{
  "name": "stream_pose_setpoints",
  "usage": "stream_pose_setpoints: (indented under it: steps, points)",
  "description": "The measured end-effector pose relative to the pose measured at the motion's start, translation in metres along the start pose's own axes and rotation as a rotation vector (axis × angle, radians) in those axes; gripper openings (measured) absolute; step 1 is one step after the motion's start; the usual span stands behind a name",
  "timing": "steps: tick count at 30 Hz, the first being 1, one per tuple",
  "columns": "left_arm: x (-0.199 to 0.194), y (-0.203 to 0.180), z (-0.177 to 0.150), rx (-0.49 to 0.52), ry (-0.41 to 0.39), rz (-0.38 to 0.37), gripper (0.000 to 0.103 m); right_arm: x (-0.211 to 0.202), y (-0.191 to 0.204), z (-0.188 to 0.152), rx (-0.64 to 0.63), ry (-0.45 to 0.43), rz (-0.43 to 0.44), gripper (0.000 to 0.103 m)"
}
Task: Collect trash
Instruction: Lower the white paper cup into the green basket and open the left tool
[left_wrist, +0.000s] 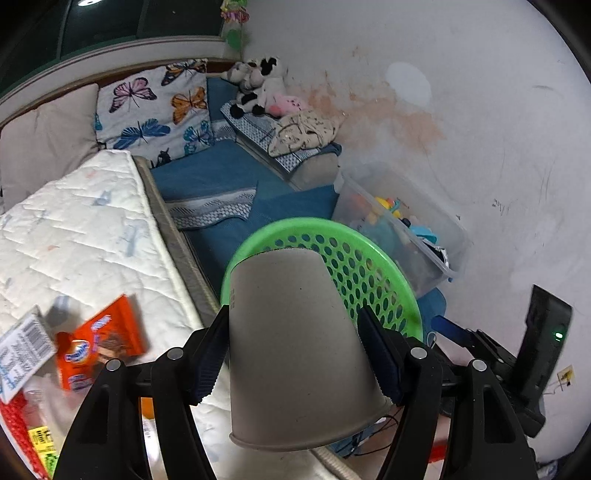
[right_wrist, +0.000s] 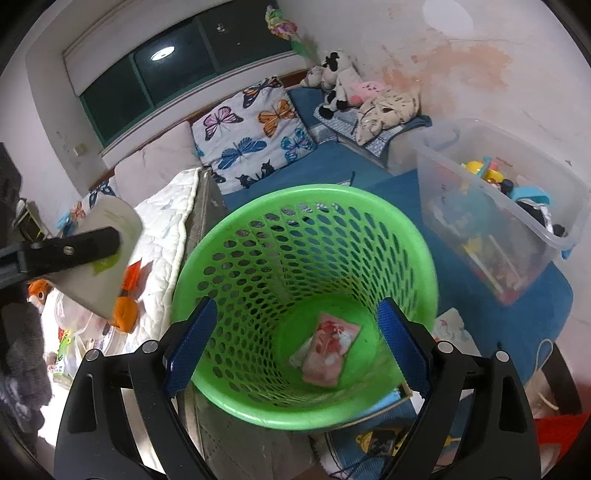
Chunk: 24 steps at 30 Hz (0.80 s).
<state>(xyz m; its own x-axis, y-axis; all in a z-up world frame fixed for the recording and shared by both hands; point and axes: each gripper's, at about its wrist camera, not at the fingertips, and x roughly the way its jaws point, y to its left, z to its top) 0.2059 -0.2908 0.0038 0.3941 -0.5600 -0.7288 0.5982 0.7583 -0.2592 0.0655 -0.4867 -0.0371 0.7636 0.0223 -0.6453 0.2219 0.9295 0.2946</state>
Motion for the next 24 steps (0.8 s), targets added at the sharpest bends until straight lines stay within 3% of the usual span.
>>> stream_pose_setpoints:
  steps: [9,13,18,24]
  points:
    - [0.032,-0.016,-0.002,0.012,0.046,-0.027,0.066,-0.013,-0.008,-0.007,0.018,-0.015,-0.005,0.088]
    - [0.036,-0.02,-0.003,0.007,0.045,-0.048,0.073,-0.013,-0.007,-0.011,0.02,-0.012,-0.003,0.088]
    - [0.033,-0.018,-0.004,-0.012,0.033,-0.072,0.074,-0.013,-0.004,-0.017,0.017,-0.002,0.003,0.088]
    - [0.006,-0.008,-0.014,-0.032,-0.007,-0.052,0.074,-0.023,0.009,-0.021,-0.003,-0.013,0.027,0.088]
